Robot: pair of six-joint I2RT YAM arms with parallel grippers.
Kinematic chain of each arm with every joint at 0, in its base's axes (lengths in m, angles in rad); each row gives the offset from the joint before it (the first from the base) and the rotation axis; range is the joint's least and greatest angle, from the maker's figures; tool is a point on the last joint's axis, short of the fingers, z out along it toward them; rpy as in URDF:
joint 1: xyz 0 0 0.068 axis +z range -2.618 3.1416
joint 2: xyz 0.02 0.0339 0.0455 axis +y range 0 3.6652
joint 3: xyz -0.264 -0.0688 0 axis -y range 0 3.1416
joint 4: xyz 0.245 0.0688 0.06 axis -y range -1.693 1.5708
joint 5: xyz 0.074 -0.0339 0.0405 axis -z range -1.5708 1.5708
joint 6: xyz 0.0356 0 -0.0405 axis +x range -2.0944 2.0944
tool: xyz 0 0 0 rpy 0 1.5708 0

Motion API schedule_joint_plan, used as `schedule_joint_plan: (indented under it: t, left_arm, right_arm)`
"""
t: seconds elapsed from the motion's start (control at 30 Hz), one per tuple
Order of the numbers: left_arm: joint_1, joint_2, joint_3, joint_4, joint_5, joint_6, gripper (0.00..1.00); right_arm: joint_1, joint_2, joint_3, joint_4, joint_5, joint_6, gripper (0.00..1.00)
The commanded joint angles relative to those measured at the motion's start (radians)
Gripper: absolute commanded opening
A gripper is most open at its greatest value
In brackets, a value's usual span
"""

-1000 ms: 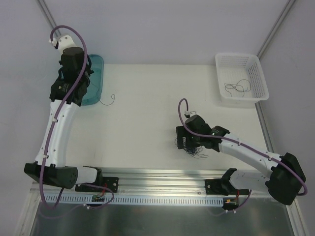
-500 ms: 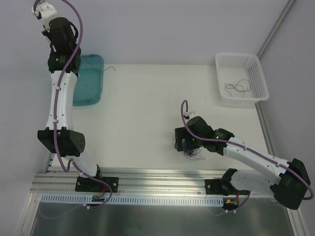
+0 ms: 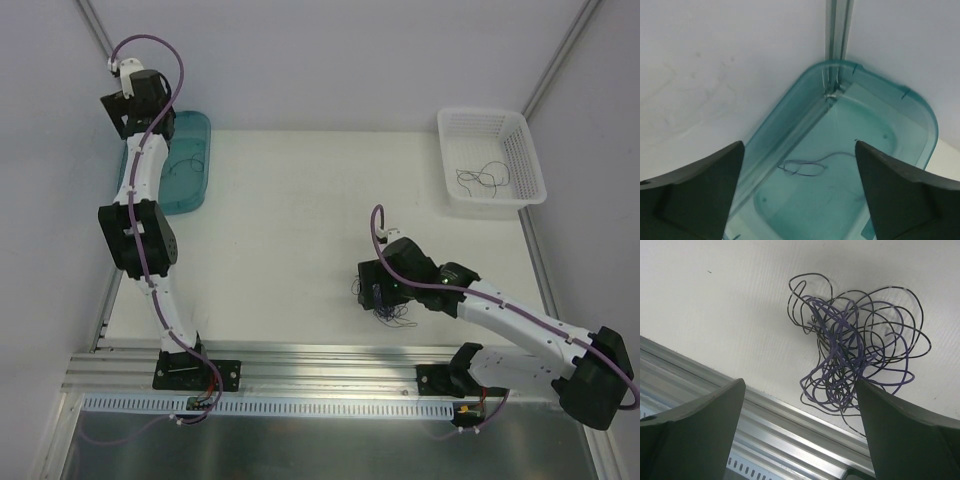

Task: Untangle the cables
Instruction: Place the cable in the bin.

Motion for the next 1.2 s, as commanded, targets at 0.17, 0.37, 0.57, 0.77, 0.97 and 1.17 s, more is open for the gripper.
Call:
schedule_joint_plan:
  t: [0.17,0.37,0.57,0.77,0.97,1.17]
  left_arm:
    - [0.002,-0.118,-0.113,0.019,0.151,-0.010,0.99]
    - [-0.002,-0.266,-0.277,-0.031,0.380,-0.152,0.99]
    - [-0.085,-0.472,-0.510,-0.078,0.537,-0.321,0.99]
    - [-0.316,-0.691,-0.777,-0.103,0.668,-0.407,0.99]
    - [-0.652,-0.825,-1.022,-0.106,0.745,-0.478,0.99]
    - [-1.014,-0.836,-1.139,-0.098,0.631,-0.539,0.99]
  right_arm:
    - [0.005,0.002,0.027,-0.034,0.041,-0.003,0.97]
    - [0.003,-0.045,0.024,-0.081,0.101,-0.001,0.97]
    - [-0.004,-0.131,0.036,-0.153,0.222,0.023,0.97]
    - [-0.050,-0.180,0.015,-0.193,0.242,0.043,0.99]
    - [-0.099,-0.234,-0.100,-0.138,0.181,0.063,0.87]
    - [-0.127,-0.205,-0.206,-0.011,0.109,0.076,0.72]
